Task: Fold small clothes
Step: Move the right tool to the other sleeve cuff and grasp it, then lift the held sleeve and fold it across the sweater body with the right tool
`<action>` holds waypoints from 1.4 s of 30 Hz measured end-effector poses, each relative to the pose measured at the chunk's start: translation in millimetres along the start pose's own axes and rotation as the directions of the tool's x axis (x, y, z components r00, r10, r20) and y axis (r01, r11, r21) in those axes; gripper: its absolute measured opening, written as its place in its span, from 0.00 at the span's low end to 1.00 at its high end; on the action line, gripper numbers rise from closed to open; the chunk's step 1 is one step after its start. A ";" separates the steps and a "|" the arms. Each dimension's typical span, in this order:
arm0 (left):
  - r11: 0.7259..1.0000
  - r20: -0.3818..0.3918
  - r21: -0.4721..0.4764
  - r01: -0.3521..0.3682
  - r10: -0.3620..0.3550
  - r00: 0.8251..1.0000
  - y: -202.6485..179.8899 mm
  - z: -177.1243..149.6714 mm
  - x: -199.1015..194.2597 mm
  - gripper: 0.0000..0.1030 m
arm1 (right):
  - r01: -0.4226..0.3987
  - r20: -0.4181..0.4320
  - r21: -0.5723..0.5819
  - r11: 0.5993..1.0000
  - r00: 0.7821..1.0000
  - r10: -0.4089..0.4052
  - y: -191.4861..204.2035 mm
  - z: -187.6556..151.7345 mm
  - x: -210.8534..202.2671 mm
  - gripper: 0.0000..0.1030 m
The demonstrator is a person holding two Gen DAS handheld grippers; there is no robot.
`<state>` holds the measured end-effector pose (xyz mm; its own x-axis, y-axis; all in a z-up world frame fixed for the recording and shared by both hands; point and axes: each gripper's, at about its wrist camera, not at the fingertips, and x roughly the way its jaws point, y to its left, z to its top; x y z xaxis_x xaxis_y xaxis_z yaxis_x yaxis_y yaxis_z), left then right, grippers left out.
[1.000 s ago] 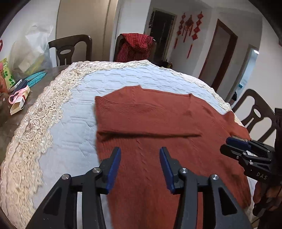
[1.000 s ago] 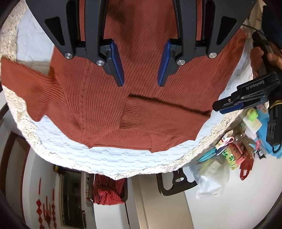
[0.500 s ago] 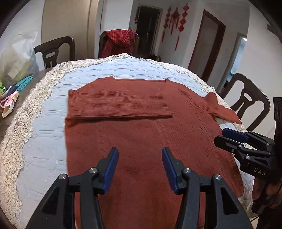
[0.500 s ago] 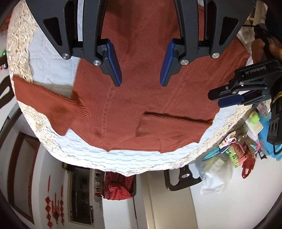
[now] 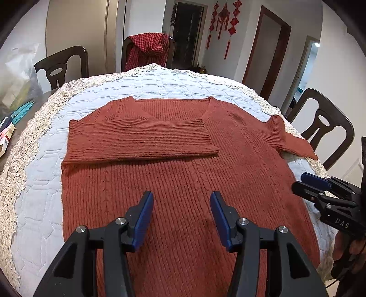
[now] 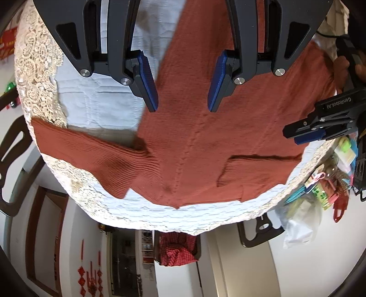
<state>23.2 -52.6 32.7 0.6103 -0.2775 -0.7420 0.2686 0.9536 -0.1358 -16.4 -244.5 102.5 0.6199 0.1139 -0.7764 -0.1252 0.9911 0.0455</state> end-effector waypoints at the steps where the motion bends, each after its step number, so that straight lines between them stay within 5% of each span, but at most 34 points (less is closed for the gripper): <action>1: 1.000 -0.004 -0.005 -0.002 0.002 1.000 0.9 0.2 2.0 0.53 | 0.003 -0.001 0.005 1.000 1.000 -0.003 -2.8 0.0 0.7 0.45; 15: 1.000 -0.018 -0.014 -0.001 0.000 1.000 5.9 -10.7 15.6 0.61 | 0.015 -0.008 0.261 0.965 1.000 -0.013 -91.7 0.0 8.3 0.45; 22: 0.999 -0.008 -0.035 0.027 -0.027 1.000 9.5 -10.4 14.7 0.62 | -0.055 0.061 0.430 0.901 0.998 0.031 -132.2 4.7 7.4 0.45; 31: 0.998 -0.002 -0.042 0.035 -0.035 0.999 10.3 -11.1 14.2 0.62 | -0.061 0.142 0.570 0.819 0.990 -0.025 -168.1 20.0 12.5 0.45; 33: 0.998 -0.001 -0.044 0.038 -0.038 0.999 10.7 -11.4 13.7 0.62 | -0.059 0.160 0.580 0.812 0.986 -0.043 -172.1 23.2 13.3 0.39; 35: 0.998 -0.001 -0.046 0.040 -0.040 0.999 11.0 -11.3 13.8 0.62 | -0.063 0.164 0.595 0.801 0.986 -0.044 -177.8 28.2 15.9 0.21; 38: 0.998 0.000 -0.050 0.045 -0.045 0.999 11.5 -11.1 13.5 0.63 | -0.088 0.192 0.582 0.808 0.981 -0.031 -177.5 38.1 11.2 0.15; 42: 0.997 0.001 -0.053 0.050 -0.050 0.999 12.3 -10.8 13.7 0.63 | -0.133 0.257 0.478 0.868 0.966 0.007 -147.5 62.0 -6.5 0.14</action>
<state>26.7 -43.4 13.8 0.5972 -0.3246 -0.7335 0.2585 0.9436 -0.2070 46.0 -387.1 139.9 0.7972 0.1343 -0.5886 0.1795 0.8781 0.4435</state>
